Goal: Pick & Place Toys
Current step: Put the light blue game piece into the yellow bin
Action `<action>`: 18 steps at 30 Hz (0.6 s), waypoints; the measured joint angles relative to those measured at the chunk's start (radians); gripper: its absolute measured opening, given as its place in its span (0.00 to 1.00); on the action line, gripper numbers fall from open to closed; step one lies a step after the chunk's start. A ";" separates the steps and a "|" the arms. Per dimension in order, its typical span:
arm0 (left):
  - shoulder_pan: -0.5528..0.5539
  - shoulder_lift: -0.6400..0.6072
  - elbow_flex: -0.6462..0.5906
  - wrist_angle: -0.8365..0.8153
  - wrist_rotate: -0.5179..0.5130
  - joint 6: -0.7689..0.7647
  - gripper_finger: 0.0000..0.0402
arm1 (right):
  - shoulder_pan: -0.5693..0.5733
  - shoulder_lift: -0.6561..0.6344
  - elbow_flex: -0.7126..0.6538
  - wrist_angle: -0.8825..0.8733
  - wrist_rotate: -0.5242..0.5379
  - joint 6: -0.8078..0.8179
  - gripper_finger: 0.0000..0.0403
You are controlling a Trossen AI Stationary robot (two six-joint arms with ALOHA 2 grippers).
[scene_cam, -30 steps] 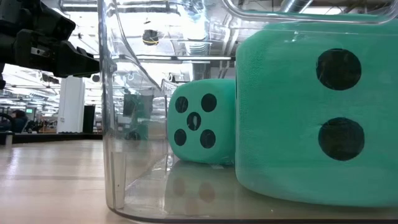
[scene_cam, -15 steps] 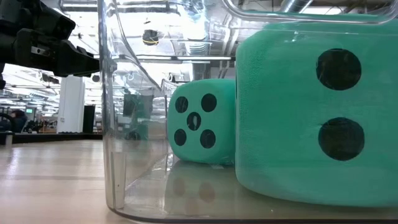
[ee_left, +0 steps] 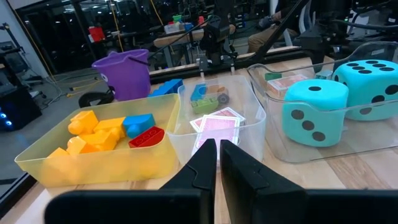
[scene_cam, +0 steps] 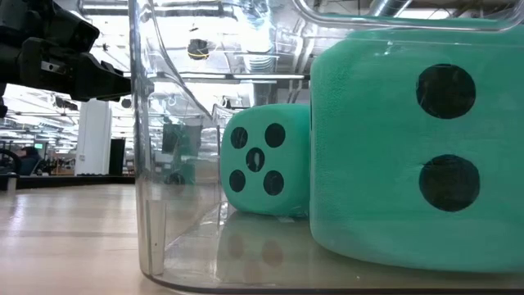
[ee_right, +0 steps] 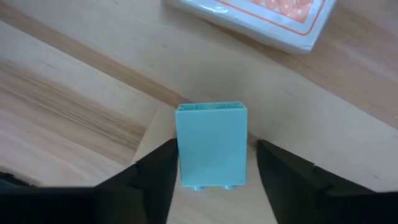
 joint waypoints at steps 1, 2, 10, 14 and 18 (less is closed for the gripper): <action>0.000 0.000 0.000 0.000 0.000 0.000 0.04 | 0.000 0.000 0.001 0.000 0.001 0.000 0.49; 0.000 0.000 0.000 0.000 0.000 0.000 0.04 | 0.000 0.001 0.003 -0.001 0.002 0.001 0.46; 0.000 0.000 0.000 0.000 0.000 0.000 0.04 | 0.007 0.003 0.014 -0.017 0.018 0.070 0.33; 0.000 0.000 0.000 0.000 0.000 0.000 0.04 | 0.036 -0.010 0.011 -0.035 0.064 0.142 0.33; 0.000 0.000 0.000 0.001 0.000 0.000 0.04 | 0.078 -0.066 0.011 -0.103 0.142 0.242 0.33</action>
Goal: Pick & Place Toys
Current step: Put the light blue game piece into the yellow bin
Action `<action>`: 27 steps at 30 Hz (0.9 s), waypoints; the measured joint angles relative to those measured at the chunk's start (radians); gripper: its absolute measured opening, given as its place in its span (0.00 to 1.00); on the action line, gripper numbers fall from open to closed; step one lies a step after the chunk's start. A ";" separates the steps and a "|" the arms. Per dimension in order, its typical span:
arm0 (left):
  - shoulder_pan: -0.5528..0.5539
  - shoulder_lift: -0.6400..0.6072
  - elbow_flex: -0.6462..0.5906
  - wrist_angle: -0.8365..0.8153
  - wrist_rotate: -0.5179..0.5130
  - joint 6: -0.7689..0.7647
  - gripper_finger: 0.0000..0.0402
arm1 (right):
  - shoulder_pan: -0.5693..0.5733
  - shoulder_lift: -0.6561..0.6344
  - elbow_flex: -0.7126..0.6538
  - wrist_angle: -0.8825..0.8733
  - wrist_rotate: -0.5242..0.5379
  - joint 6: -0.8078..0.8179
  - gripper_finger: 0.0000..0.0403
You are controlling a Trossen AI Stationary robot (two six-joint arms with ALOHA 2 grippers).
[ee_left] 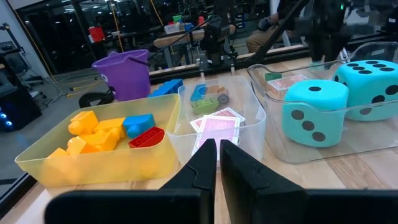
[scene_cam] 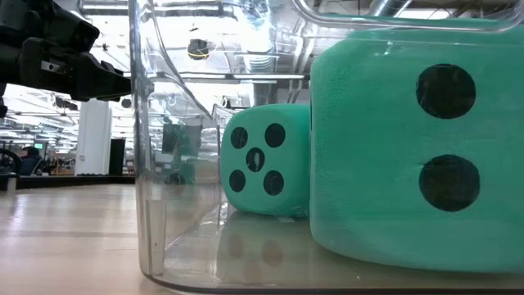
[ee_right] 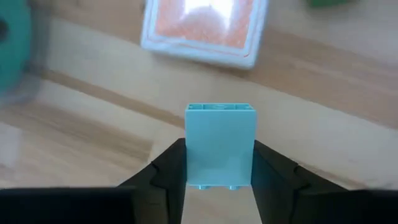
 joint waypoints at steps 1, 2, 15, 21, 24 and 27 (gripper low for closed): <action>0.000 0.000 0.000 0.000 0.000 0.000 0.04 | 0.012 -0.014 0.001 -0.022 0.020 0.025 0.33; 0.000 0.000 0.000 0.000 0.000 0.000 0.04 | 0.022 -0.026 0.000 -0.053 0.039 0.048 0.33; 0.000 0.000 0.000 0.007 0.000 0.000 0.04 | -0.115 -0.197 0.000 -0.468 0.400 -0.089 0.33; 0.000 0.000 0.000 0.007 0.000 0.000 0.04 | -0.361 -0.300 0.001 -0.495 0.560 -0.411 0.34; 0.000 0.000 0.000 0.007 0.000 0.000 0.04 | -0.517 -0.343 0.001 -0.429 0.593 -0.642 0.34; 0.000 0.000 0.000 0.007 0.000 0.000 0.04 | -0.686 -0.381 0.001 -0.299 0.611 -0.909 0.34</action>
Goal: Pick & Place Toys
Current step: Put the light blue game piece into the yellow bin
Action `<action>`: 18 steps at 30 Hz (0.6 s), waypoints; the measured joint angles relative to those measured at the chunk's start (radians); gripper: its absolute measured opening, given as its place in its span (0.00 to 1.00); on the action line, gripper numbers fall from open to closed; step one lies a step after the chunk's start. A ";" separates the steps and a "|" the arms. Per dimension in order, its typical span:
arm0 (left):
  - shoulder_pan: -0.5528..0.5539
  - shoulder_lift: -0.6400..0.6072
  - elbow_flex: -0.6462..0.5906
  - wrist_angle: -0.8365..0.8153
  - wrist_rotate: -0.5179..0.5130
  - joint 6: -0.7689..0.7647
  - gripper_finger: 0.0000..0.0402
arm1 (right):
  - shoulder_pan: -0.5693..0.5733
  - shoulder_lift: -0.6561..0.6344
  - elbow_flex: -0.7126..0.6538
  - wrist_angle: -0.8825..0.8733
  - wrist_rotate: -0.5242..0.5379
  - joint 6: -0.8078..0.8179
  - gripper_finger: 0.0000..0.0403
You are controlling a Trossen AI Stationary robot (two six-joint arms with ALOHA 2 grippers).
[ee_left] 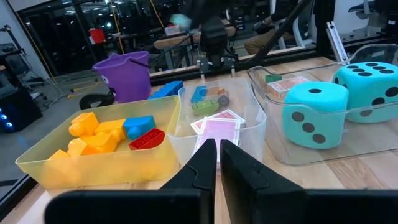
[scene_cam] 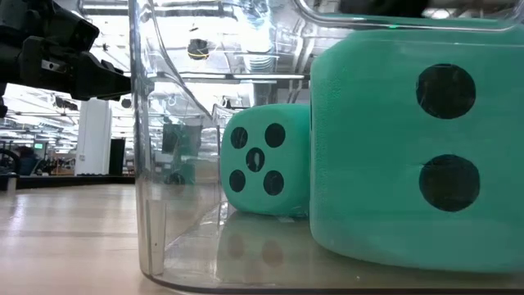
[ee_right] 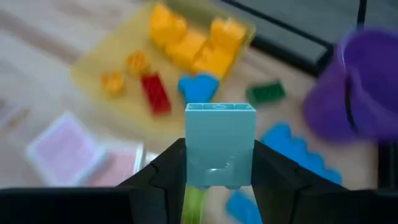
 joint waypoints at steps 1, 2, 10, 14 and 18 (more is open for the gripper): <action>0.000 0.000 0.000 0.000 0.000 0.000 0.04 | -0.053 -0.009 0.000 0.060 -0.001 -0.094 0.34; 0.000 0.000 0.000 0.000 0.000 0.000 0.04 | -0.108 -0.016 0.000 0.122 -0.008 -0.195 0.34; 0.000 0.000 0.000 0.001 0.000 0.000 0.04 | -0.467 -0.007 0.002 0.548 -0.314 -0.747 0.35; 0.000 0.000 0.000 0.001 -0.001 0.000 0.04 | -0.592 0.038 -0.002 0.609 -0.463 -0.834 0.35; 0.000 0.004 0.000 0.015 -0.002 0.000 0.04 | -0.675 0.110 -0.003 0.645 -0.574 -0.876 0.35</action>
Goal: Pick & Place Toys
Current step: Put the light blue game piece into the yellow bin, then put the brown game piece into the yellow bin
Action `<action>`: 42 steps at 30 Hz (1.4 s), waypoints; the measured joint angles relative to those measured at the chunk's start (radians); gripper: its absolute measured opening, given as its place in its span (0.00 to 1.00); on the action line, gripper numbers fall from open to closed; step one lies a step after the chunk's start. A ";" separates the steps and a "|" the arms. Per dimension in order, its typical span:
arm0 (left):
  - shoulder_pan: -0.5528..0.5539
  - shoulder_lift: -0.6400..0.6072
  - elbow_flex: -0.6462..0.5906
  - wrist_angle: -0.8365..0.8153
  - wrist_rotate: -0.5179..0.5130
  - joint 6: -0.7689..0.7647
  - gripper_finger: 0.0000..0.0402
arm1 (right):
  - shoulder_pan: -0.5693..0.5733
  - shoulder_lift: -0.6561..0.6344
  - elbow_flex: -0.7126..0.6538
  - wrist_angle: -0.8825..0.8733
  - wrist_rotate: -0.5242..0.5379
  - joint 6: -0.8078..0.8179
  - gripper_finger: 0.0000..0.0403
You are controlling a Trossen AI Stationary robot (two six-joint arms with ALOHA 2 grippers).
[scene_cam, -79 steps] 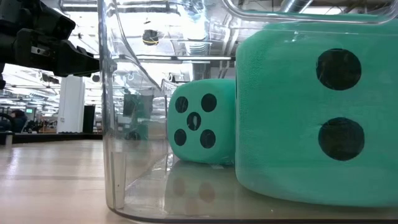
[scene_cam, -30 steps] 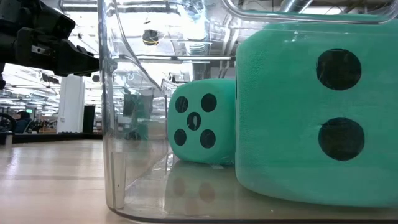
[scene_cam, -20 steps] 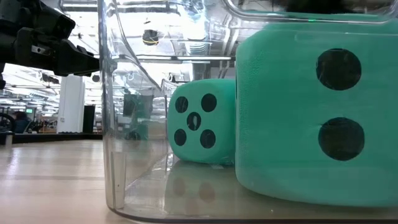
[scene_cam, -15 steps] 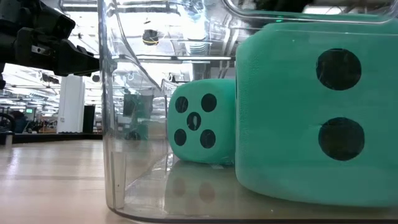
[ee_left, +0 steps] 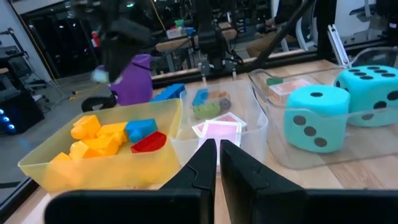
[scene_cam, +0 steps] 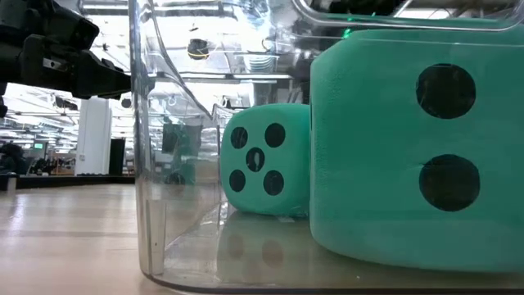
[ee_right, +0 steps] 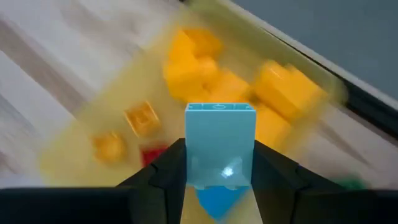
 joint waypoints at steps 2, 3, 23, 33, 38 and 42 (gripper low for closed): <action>0.000 0.002 0.000 -0.001 -0.002 0.000 0.04 | -0.019 0.051 0.006 0.065 -0.069 -0.019 0.35; 0.000 0.008 0.000 0.003 -0.004 0.000 0.04 | -0.028 0.069 0.005 0.056 -0.096 -0.026 0.35; 0.000 0.035 0.000 0.007 -0.012 0.000 0.04 | -0.002 0.182 0.004 0.083 -0.170 -0.054 0.38; 0.000 0.036 0.000 0.006 -0.012 0.000 0.04 | 0.007 0.182 0.004 0.091 -0.168 -0.066 0.43; 0.000 0.036 0.000 0.006 -0.012 0.000 0.04 | 0.005 0.178 0.004 0.083 -0.162 -0.106 0.43; 0.000 0.036 0.000 0.006 -0.012 0.000 0.04 | 0.002 0.104 0.005 0.009 -0.152 -0.085 0.43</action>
